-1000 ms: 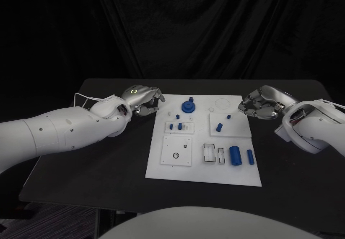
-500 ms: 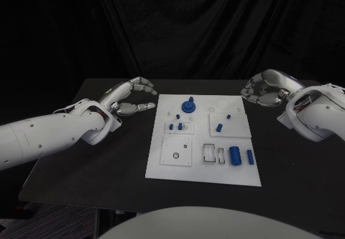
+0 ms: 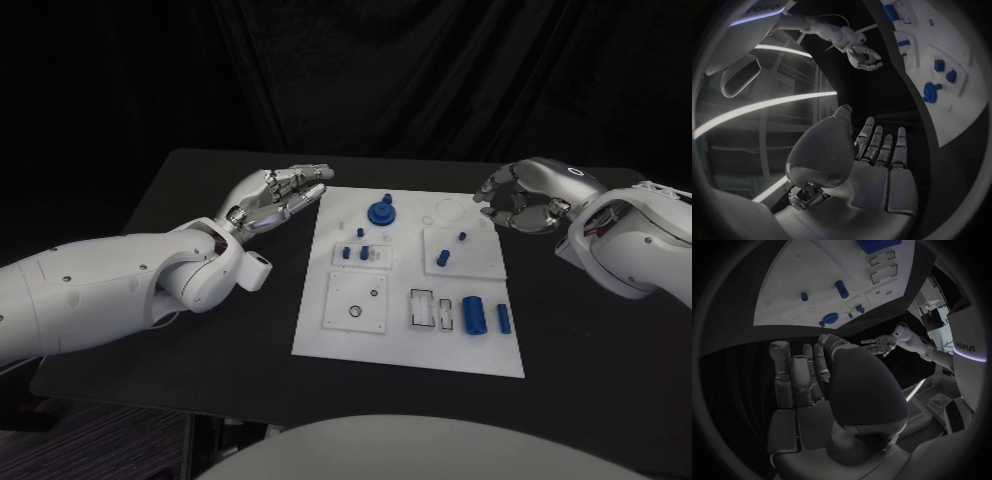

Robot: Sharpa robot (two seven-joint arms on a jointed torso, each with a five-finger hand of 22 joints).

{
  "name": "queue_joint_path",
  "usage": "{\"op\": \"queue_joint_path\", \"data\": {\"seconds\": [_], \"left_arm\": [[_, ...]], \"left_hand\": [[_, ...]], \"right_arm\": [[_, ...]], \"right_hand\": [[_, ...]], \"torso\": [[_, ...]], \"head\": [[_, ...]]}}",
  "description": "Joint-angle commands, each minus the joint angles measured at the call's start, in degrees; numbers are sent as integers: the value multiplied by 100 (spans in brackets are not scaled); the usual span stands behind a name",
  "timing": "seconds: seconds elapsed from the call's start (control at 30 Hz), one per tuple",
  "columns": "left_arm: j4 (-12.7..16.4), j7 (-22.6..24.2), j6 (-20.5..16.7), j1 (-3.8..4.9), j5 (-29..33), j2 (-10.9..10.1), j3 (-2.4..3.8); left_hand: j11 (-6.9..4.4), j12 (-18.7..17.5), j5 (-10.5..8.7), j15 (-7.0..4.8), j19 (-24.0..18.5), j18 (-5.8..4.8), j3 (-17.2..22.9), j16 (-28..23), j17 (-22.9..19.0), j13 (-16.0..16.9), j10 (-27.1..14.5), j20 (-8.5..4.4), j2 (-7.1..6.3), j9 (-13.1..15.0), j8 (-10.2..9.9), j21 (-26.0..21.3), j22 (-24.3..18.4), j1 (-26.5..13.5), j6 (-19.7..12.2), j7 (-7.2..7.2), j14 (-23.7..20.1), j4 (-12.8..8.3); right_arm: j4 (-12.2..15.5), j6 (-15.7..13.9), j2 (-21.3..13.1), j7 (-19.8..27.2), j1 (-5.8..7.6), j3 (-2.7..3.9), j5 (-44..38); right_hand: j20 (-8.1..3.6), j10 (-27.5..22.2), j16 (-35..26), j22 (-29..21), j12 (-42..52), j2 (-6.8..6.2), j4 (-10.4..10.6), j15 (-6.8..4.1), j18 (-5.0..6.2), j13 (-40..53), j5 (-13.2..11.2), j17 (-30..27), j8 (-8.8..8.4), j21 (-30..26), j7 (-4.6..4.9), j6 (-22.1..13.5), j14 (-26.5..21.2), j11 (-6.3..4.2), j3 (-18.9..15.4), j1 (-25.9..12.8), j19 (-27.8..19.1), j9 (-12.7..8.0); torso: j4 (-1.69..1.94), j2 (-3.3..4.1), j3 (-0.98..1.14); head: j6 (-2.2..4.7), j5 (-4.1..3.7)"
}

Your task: Assemble the parts on the task board

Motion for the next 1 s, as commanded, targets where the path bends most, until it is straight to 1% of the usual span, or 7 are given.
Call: {"op": "queue_joint_path", "data": {"seconds": [0.03,0.17,0.23,0.3,0.6,0.73,1.0], "left_arm": [[88,1249,889,-24,869,-1,6],[171,1290,977,-35,940,-34,6],[200,1290,1022,-39,960,-51,6],[219,1279,1068,-41,971,-64,6],[340,1239,1184,-49,988,-134,6],[334,1217,1222,-55,989,-118,6],[343,1223,1216,-63,990,-96,6]], "left_hand": [[-108,-220,-40,-11,-127,-21,-161,-132,-20,-13,-54,7,110,-132,-51,-48,-226,29,-331,-112,-122,-11],[-265,-551,-23,-14,-214,13,-345,-269,-40,-34,-141,32,211,-317,-89,-54,-416,91,-806,-284,-225,-27],[-210,-581,32,-8,-219,23,-389,-274,-38,-32,-130,53,249,-353,-86,-49,-436,130,-834,-239,-218,-35],[-137,-573,93,29,-214,23,-419,-262,-33,-27,-97,91,280,-368,-73,-43,-449,179,-772,-148,-193,-50],[-33,-580,235,203,-143,29,-510,-185,-13,-19,-32,268,358,-419,-63,-9,-432,341,-687,-31,-89,-100],[35,-539,435,286,-74,43,-508,-92,6,-11,24,363,413,-423,-54,14,-402,489,-627,26,16,-178],[48,-524,468,322,-52,45,-517,-70,9,-8,41,402,426,-424,-52,21,-409,516,-620,31,39,-189]], "right_arm": [[32,219,-52,-164,-31,6,-657],[13,361,-66,-220,-69,6,-831],[-7,431,-59,-291,-100,6,-1015],[-36,489,-41,-373,-123,6,-1167],[-275,785,114,-710,-257,5,-1591],[-361,837,168,-746,-292,5,-1648],[-495,792,256,-719,-332,5,-1676]], "right_hand": [[27,62,-17,394,-86,-29,40,-18,67,-136,-41,-36,-79,-22,-3,40,-31,-1,-24,-1,3,-67],[36,122,55,438,-257,-37,36,-20,30,-362,-73,-14,-231,108,-11,27,38,16,-30,-2,132,-189],[40,200,45,446,-487,-94,19,-17,24,-620,-67,-84,-348,125,-61,63,34,27,-63,-21,191,-302],[-3,249,19,460,-612,-121,-17,-62,25,-763,56,-148,-416,164,-200,78,23,8,-68,1,244,-364],[-41,419,-5,451,-681,-213,13,-92,16,-927,14,-250,-483,111,-235,245,36,-30,-296,-165,301,-435],[-49,457,-34,447,-664,-202,-5,-106,20,-933,51,-305,-509,89,-253,235,16,-40,-306,-143,306,-448],[-60,523,-81,443,-646,-170,-13,-111,20,-951,102,-385,-532,59,-241,254,-15,-54,-308,-130,314,-459]], "torso": [[75,37,-146],[123,51,-207],[184,70,-294],[198,78,-321],[292,197,-491],[305,221,-501],[289,263,-466]], "head": [[0,-16],[0,-82],[0,-154],[0,-181],[0,-467],[0,-536],[0,-628]]}}
